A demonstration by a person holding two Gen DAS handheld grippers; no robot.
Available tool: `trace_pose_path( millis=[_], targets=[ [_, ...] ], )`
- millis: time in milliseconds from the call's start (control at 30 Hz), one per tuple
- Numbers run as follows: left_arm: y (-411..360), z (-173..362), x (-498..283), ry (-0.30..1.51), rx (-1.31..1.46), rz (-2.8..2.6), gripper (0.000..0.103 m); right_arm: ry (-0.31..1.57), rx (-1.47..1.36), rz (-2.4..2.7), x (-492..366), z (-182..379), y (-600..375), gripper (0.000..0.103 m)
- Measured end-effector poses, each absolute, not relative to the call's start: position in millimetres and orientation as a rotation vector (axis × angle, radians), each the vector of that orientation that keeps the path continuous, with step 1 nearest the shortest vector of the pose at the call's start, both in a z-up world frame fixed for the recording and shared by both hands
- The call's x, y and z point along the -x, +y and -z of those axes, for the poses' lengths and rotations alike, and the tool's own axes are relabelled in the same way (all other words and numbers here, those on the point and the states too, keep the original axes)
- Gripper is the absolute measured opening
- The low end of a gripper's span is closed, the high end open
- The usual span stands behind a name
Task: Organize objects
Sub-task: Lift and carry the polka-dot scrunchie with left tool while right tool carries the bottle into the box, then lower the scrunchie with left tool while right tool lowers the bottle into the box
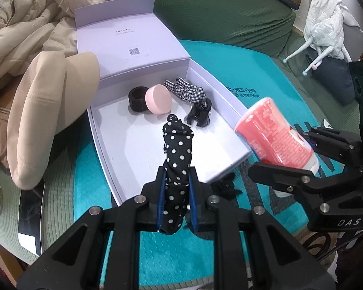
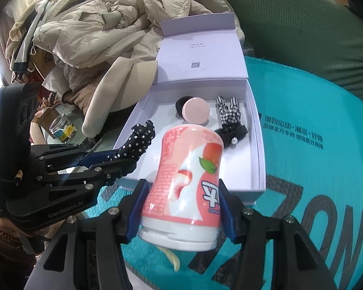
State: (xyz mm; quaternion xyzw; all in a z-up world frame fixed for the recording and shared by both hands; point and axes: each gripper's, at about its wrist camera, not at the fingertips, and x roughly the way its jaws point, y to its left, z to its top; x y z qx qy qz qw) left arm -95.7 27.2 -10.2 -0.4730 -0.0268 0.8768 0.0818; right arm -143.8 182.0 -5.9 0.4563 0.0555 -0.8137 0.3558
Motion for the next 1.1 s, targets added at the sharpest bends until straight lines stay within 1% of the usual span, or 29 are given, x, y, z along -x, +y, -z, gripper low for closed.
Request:
trace_pose_path(
  millis=[367, 467, 700, 833, 1100],
  targets=[
    [21, 20, 129, -0.063, 1.410, -2.663, 0.016, 0.146, -1.192, 2.108, 177, 11, 169, 0.055],
    [17, 23, 137, -0.095, 1.406, -2.672, 0.016, 0.141, -1.203, 2.110, 186, 15, 167, 0.055],
    [14, 31, 156, -0.073, 1.408, -2.702, 0.016, 0.151, -1.218, 2.129, 212, 24, 161, 0.055],
    [14, 36, 167, -0.025, 1.421, -2.720, 0.016, 0.155, -1.210, 2.140, 225, 25, 157, 0.055],
    [11, 38, 186, -0.018, 1.438, -2.716, 0.016, 0.158, -1.197, 2.145, 249, 25, 146, 0.055]
  ],
)
